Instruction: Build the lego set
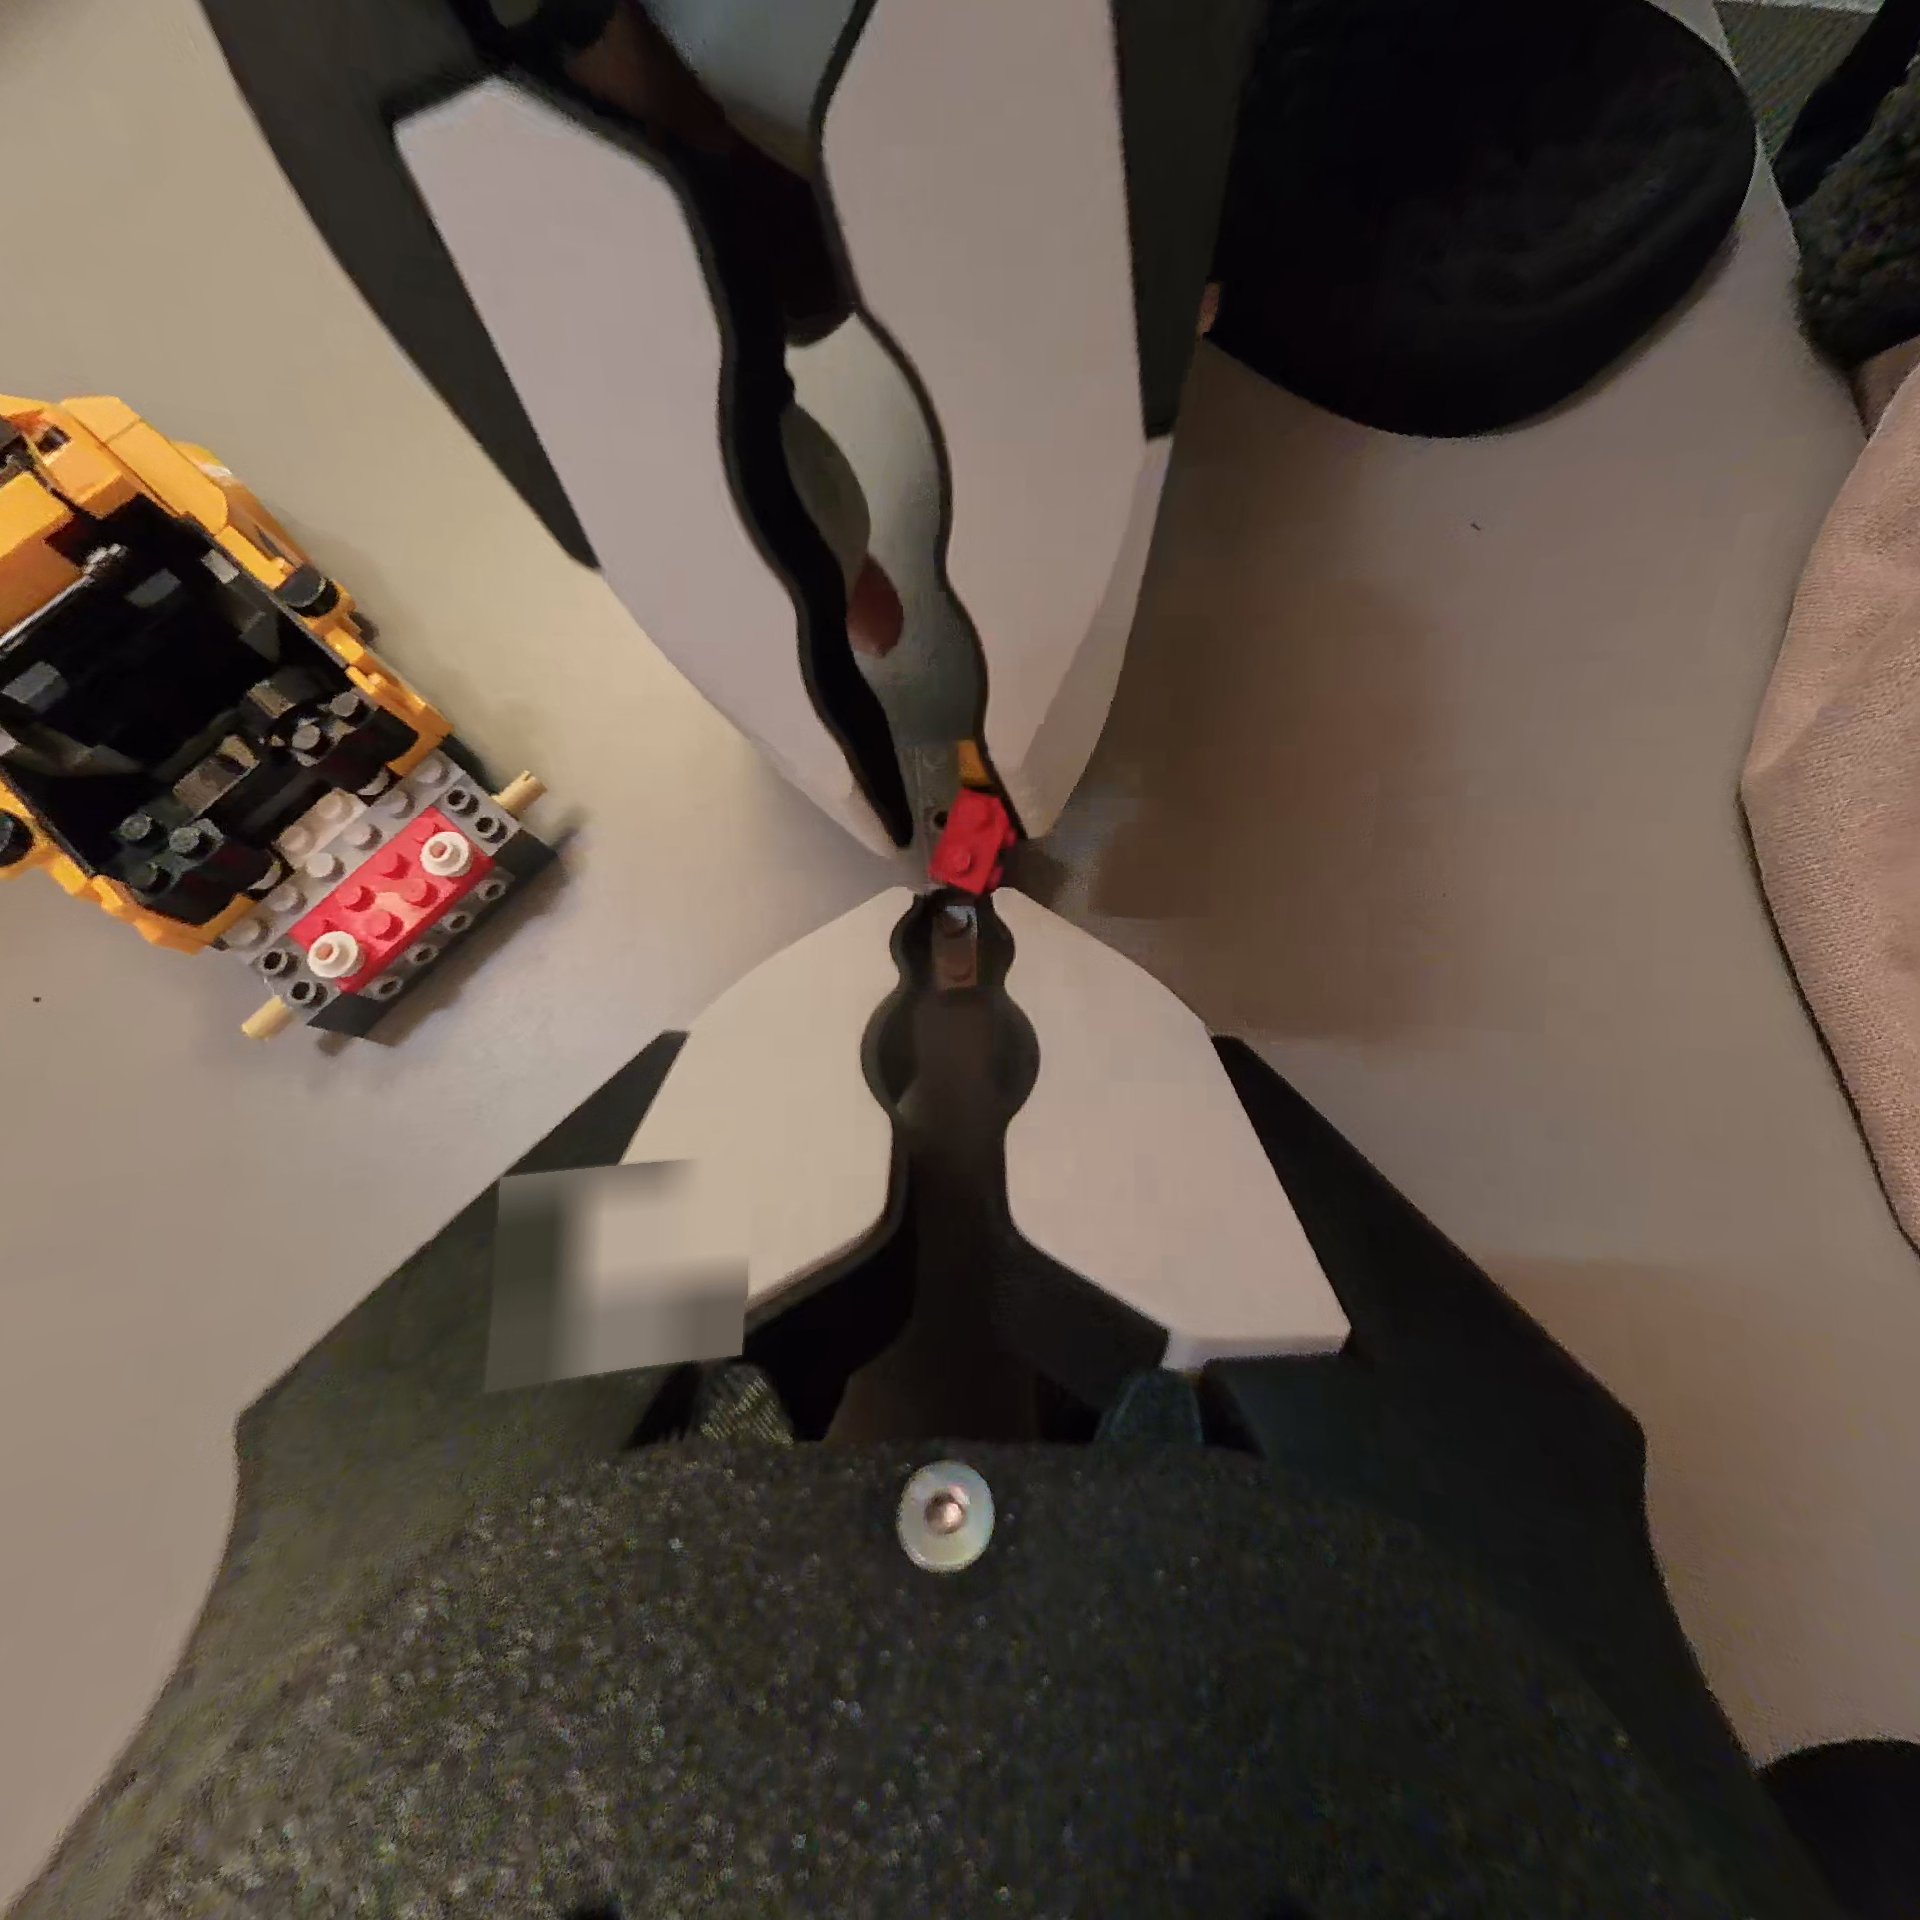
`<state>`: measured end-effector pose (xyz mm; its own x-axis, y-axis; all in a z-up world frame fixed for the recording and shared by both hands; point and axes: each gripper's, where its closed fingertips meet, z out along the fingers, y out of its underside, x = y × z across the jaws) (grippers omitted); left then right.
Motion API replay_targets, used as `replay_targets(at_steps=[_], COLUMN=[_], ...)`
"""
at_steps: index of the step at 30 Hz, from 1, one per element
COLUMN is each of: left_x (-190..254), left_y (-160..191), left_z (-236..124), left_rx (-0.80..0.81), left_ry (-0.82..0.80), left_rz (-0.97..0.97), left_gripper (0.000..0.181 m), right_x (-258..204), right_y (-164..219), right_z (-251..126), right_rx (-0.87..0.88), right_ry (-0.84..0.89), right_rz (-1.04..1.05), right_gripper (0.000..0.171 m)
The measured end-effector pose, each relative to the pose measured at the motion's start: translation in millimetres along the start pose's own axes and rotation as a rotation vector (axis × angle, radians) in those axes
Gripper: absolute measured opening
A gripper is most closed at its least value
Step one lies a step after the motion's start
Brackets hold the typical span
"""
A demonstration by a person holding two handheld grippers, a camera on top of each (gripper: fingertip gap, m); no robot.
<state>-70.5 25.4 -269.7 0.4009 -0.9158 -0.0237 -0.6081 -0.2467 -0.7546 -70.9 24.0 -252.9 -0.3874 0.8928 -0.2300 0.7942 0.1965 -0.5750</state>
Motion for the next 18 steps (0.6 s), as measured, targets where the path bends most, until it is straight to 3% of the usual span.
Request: replay_targets(at_steps=[8, 18], left_x=[-1.1, 4.0], left_y=[0.2, 1.5], left_z=[-0.3, -0.8], left_rx=[-0.007, -0.004], left_ry=[-0.01, 0.007], left_rz=[-0.016, 0.04], left_gripper=[0.009, 0.009], right_x=[1.5, -2.7], right_y=[1.3, 6.9], right_z=[-4.9, 5.9], right_rx=[0.034, 0.027], right_ry=[0.318, 0.107], right_rz=[-0.12, -0.061], right_gripper=[0.019, 0.011])
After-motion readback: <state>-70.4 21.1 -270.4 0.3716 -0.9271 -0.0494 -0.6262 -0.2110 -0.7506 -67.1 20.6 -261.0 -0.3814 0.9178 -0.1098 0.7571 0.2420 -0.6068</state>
